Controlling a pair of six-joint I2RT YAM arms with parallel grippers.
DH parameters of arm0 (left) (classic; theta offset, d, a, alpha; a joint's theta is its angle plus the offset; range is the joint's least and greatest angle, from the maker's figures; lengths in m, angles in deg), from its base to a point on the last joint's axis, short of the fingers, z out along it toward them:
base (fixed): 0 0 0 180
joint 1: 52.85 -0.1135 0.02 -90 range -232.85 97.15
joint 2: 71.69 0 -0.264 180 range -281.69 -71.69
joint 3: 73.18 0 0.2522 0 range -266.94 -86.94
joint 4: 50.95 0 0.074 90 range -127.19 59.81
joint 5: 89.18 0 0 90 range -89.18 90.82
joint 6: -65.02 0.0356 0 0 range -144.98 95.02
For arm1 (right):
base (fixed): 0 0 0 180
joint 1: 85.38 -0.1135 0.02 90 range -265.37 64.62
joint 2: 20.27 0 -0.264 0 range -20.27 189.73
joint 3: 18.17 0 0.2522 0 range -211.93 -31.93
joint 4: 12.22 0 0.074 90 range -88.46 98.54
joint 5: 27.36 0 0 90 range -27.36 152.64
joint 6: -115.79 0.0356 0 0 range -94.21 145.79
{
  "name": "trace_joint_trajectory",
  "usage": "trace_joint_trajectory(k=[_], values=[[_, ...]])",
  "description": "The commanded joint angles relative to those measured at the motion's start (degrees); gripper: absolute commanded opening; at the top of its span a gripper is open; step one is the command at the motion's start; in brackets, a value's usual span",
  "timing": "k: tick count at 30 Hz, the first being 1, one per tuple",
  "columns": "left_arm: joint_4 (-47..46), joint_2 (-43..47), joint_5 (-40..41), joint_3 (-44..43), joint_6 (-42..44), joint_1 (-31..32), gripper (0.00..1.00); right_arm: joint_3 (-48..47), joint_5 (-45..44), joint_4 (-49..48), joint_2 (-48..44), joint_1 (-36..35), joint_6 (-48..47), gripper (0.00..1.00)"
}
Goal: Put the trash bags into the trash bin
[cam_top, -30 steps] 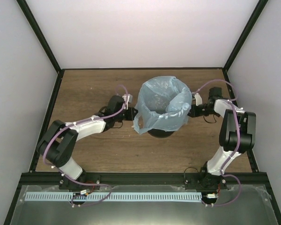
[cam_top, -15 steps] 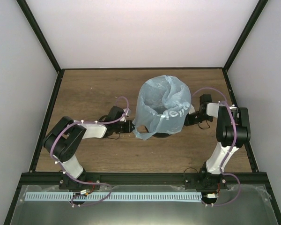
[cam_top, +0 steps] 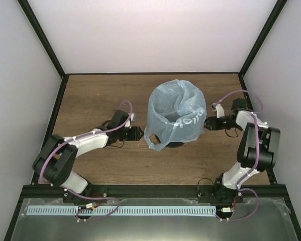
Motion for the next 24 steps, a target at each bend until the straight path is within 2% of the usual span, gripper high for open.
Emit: trace_joint_trajectory(k=[1, 4, 7, 12, 15, 19, 24], values=[[10.53, 6.6, 3.66, -4.35, 3.84, -0.3, 0.6, -2.11, 4.72, 4.59, -7.05, 2.97, -3.27, 0.5], [15.95, 10.3, 6.36, -7.14, 5.35, -0.28, 0.65, -0.64, 4.76, 3.8, -10.44, 3.01, -4.81, 0.56], [21.72, 13.8, 10.57, -11.55, 7.62, -0.64, 0.66, -0.48, 5.4, 2.88, -11.07, 2.88, -5.18, 0.58], [32.42, 15.4, 17.74, -25.75, 11.93, -0.81, 0.66, -1.93, 6.63, 2.85, -10.2, 0.67, -4.51, 0.58], [35.11, 14.62, 13.35, -33.13, 15.33, -0.65, 0.69, -1.46, 5.86, 1.47, -10.8, -2.6, -4.5, 0.59], [38.26, 12.16, 2.7, -41.68, 18.34, -0.23, 0.73, -0.76, 6.35, 0.1, -11.82, -7.64, -8.12, 0.6], [42.89, 8.54, 0.85, -50.44, 19.61, 2.69, 0.76, 1.06, 8.49, 1.1, -14.98, -14.83, -12.07, 0.6]])
